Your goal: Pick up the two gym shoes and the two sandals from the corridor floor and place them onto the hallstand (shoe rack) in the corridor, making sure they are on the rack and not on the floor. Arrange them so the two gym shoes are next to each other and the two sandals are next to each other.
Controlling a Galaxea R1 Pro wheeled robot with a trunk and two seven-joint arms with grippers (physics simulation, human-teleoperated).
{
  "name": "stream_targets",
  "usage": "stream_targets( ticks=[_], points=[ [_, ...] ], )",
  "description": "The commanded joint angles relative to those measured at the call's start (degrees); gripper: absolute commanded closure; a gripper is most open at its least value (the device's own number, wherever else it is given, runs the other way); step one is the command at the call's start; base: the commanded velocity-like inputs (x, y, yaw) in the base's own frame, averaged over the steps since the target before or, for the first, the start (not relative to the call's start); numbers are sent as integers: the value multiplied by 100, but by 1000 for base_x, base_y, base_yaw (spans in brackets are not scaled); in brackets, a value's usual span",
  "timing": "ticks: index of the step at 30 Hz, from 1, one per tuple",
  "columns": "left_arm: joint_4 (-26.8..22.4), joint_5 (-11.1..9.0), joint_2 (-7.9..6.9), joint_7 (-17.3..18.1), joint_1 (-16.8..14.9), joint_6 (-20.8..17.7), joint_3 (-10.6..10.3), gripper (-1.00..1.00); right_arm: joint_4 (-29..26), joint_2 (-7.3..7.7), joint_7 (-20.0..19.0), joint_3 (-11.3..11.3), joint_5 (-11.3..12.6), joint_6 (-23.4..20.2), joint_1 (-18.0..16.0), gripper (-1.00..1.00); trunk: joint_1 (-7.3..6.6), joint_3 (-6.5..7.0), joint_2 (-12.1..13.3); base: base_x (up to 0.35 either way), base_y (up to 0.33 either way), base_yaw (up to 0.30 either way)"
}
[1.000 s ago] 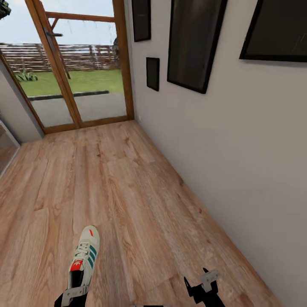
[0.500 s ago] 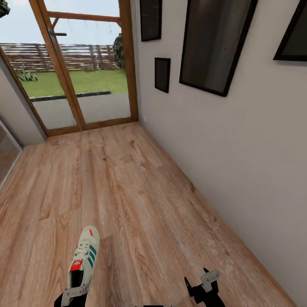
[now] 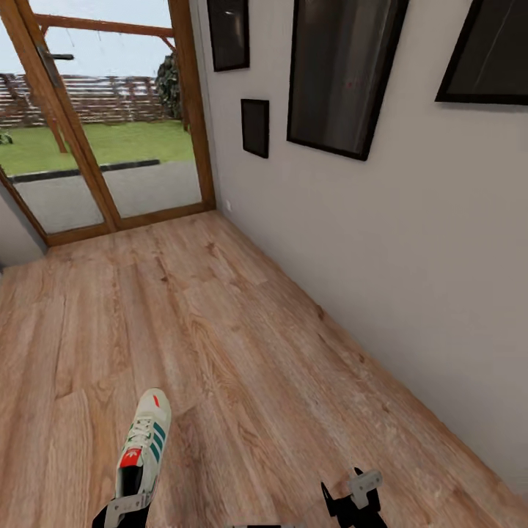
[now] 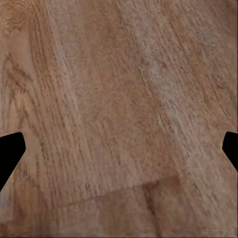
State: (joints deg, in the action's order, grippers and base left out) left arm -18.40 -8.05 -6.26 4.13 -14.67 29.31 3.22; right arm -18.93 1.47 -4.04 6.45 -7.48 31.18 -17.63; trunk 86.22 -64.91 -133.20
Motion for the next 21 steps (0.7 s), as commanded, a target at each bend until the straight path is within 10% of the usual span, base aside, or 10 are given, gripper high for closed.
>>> stream_targets(
  ticks=[1, 12, 21],
  points=[
    [6, -48, 1, 44, -1, 31, 12, 100, 6, 2, 48, 4, -25, 15, -4, -100, -3, -4, -2, -219, 252, -296],
    [79, -11, 2, 44, 5, 207, 4, 100, 179, -1, 602, 4, 3, 20, -4, -100, -3, 10, -2, -112, 133, -299],
    [82, -5, 13, 44, 61, 206, -4, 100, 247, 77, 607, -100, 697, 20, -4, -100, -3, 40, -2, -1, 2, -300]
  ],
)
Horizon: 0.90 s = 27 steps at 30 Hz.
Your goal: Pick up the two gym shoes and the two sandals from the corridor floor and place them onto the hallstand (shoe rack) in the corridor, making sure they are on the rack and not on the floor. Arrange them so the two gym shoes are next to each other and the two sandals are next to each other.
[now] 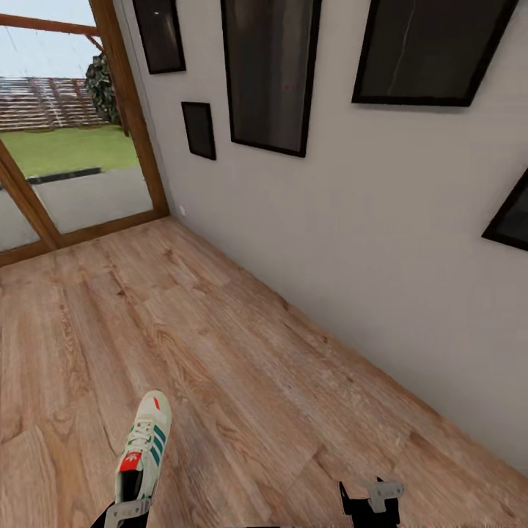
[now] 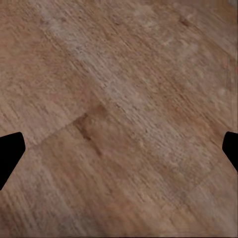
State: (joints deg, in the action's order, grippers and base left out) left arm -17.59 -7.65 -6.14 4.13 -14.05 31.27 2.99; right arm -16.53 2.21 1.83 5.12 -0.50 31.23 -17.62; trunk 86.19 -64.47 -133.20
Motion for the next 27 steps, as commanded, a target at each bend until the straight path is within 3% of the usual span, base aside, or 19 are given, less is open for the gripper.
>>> stream_targets(
  ticks=[1, 6, 27],
  points=[
    [2, -44, 0, 44, 1, 11, 18, 100, 7, 6, 19, 29, 42, 15, -5, -100, -1, -1, -2, 0, 0, -300],
    [38, -53, -1, 44, 7, 11, 23, 100, 10, 21, 19, 17, 250, 15, -5, -100, -1, 17, -2, 0, 0, -300],
    [89, -53, -2, 44, 8, 19, 26, 100, 131, 17, 12, 23, 296, 13, -5, -100, -1, 55, -2, -2, 4, -300]
  ],
)
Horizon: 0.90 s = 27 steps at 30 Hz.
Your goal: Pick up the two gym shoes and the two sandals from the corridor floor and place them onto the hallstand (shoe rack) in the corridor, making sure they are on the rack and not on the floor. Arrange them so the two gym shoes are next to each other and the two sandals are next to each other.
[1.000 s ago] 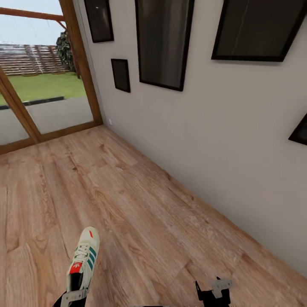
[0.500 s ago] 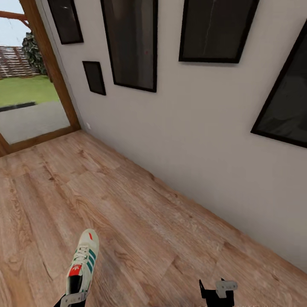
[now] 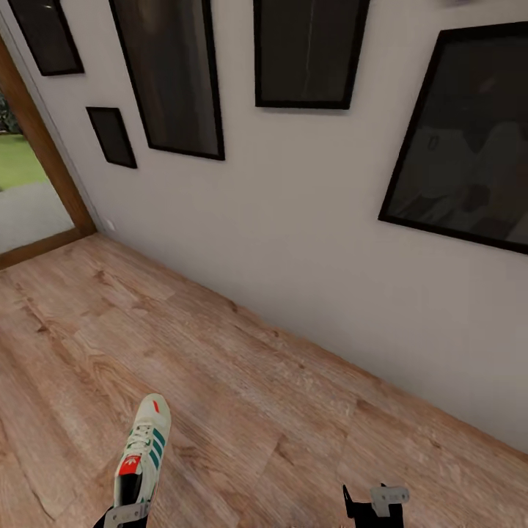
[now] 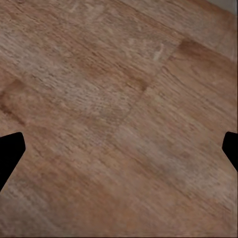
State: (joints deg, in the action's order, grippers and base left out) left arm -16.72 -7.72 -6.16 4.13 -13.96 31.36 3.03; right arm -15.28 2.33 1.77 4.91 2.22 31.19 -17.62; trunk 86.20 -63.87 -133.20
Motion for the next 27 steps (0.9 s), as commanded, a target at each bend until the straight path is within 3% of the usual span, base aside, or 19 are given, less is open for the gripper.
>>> stream_targets(
  ticks=[1, 27],
  points=[
    [2, -45, 1, 44, -1, 11, 20, 100, 7, 4, 18, 45, 24, 18, -5, -100, -2, -4, -2, -79, 157, -300],
    [2, -54, -2, 44, 8, 13, 22, 100, 7, -5, 17, 45, 24, 11, -5, -100, -2, -4, -2, -140, 272, -300]
  ],
)
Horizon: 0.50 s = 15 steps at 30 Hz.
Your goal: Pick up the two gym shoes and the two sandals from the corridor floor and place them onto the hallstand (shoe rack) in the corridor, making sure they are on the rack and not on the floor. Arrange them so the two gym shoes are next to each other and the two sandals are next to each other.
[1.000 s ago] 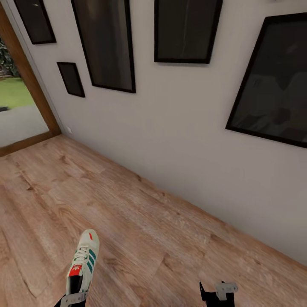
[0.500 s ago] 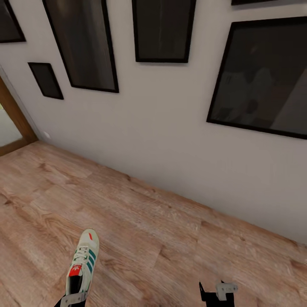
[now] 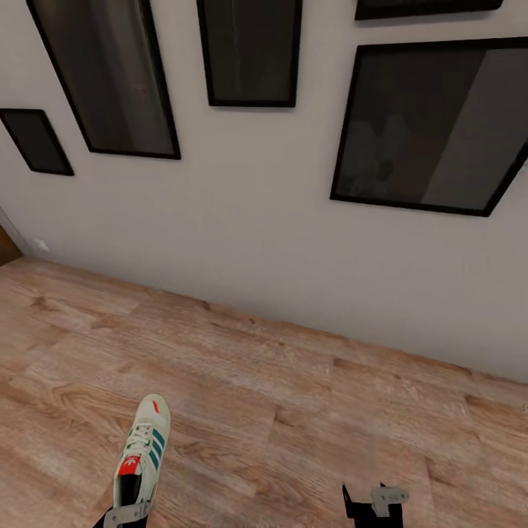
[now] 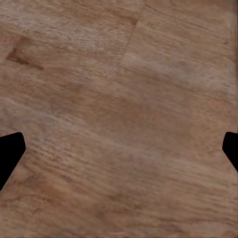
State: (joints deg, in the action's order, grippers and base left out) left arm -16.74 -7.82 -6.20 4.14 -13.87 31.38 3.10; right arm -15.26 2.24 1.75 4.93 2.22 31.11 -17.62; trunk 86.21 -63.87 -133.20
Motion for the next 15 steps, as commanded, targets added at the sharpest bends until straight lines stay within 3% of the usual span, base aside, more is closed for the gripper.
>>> stream_targets(
  ticks=[1, 7, 15],
  points=[
    [4, -44, 2, 44, -1, 10, 15, 100, 6, 4, 18, 44, 24, 18, -5, -100, -3, -4, -2, -142, 280, -300],
    [4, -44, 3, 43, -1, 8, 15, 100, 6, 4, 18, 44, 24, 18, -5, -100, -3, -4, -2, -88, 234, -300],
    [4, -38, 6, 45, -1, 8, 15, 100, 6, 4, 18, 44, 24, 18, -5, -100, -3, -4, -2, -11, 41, -300]
  ],
)
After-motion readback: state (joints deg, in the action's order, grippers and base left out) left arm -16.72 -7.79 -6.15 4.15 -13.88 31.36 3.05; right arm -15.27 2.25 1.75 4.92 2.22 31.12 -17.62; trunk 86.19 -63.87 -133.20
